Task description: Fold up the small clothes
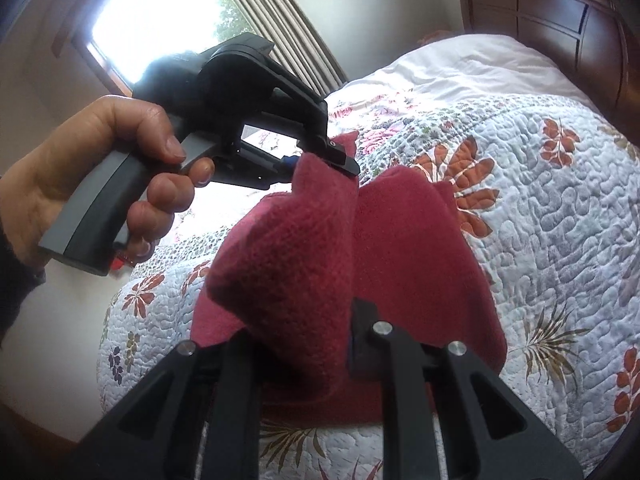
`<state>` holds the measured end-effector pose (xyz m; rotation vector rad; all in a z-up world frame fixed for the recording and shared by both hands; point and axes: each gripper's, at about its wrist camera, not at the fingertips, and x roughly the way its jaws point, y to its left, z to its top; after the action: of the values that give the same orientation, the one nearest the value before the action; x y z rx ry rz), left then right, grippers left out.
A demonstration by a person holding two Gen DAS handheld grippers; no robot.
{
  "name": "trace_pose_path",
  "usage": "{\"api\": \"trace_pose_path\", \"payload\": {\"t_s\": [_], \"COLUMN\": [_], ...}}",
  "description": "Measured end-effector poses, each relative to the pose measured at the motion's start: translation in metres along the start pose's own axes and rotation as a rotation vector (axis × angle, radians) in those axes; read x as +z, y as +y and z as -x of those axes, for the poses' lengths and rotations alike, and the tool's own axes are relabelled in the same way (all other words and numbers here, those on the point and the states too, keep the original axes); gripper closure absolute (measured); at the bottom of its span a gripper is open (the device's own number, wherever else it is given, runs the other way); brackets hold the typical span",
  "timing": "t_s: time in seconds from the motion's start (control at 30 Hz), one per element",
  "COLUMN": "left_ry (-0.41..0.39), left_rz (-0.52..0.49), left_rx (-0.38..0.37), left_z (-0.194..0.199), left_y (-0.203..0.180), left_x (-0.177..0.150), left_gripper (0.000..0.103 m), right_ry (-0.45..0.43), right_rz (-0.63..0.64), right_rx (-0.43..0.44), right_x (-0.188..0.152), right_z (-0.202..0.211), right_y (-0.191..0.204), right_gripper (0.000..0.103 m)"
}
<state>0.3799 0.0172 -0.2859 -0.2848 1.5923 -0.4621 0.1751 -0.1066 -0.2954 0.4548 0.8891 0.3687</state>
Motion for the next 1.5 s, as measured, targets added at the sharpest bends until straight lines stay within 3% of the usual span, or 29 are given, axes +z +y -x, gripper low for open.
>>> {"api": "trace_pose_path", "payload": {"t_s": [0.53, 0.7, 0.77, 0.8, 0.83, 0.93, 0.97, 1.07, 1.17, 1.23, 1.37, 1.4, 1.43, 1.47, 1.5], "left_ry": [0.0, -0.112, -0.185, -0.185, -0.253, -0.306, -0.327, -0.371, -0.401, -0.395, -0.387, -0.386, -0.389, -0.395, -0.396], "left_rz": [-0.016, 0.005, -0.01, -0.01, -0.061, -0.156, -0.201, -0.319, -0.352, -0.355, -0.375, -0.359, -0.347, -0.344, -0.352], "left_rx": [0.146, 0.095, 0.046, 0.046, -0.007, -0.023, -0.013, 0.053, 0.152, 0.176, 0.175, 0.154, 0.14, 0.134, 0.139], "left_z": [-0.02, 0.005, 0.029, 0.029, 0.056, 0.083, 0.092, 0.111, 0.115, 0.107, 0.085, 0.081, 0.078, 0.075, 0.074], "left_y": [-0.033, -0.046, -0.051, -0.051, -0.055, -0.057, -0.057, -0.043, -0.017, -0.002, 0.007, 0.009, 0.01, 0.01, 0.008], "left_x": [0.002, -0.001, -0.006, -0.006, -0.015, -0.037, -0.052, -0.107, -0.161, -0.193, -0.235, -0.24, -0.241, -0.242, -0.243], "left_gripper": [0.082, 0.055, 0.044, 0.04, 0.037, 0.025, 0.021, 0.018, 0.018, 0.018, 0.018, 0.019, 0.019, 0.02, 0.021], "right_ry": [0.013, 0.04, 0.067, 0.085, 0.095, 0.117, 0.137, 0.17, 0.15, 0.167, 0.315, 0.352, 0.407, 0.455, 0.465], "right_rz": [-0.139, -0.238, -0.319, -0.36, -0.399, -0.447, -0.457, -0.384, -0.242, -0.16, -0.002, 0.028, 0.054, 0.059, 0.064], "right_rx": [0.144, 0.215, 0.27, 0.323, 0.386, 0.496, 0.52, 0.472, 0.452, 0.468, 0.478, 0.456, 0.426, 0.432, 0.433], "right_x": [-0.015, -0.028, -0.037, -0.041, -0.042, -0.037, -0.033, -0.012, 0.013, 0.029, 0.04, 0.038, 0.036, 0.033, 0.032], "right_z": [0.002, -0.003, -0.01, -0.014, -0.015, -0.011, -0.01, 0.001, 0.027, 0.033, 0.004, -0.007, -0.019, -0.022, -0.017], "right_y": [-0.045, -0.068, -0.085, -0.093, -0.101, -0.122, -0.129, -0.143, -0.138, -0.128, -0.099, -0.095, -0.093, -0.092, -0.092], "right_gripper": [0.088, 0.088, 0.086, 0.083, 0.075, 0.055, 0.052, 0.051, 0.051, 0.051, 0.04, 0.046, 0.082, 0.095, 0.095]}}
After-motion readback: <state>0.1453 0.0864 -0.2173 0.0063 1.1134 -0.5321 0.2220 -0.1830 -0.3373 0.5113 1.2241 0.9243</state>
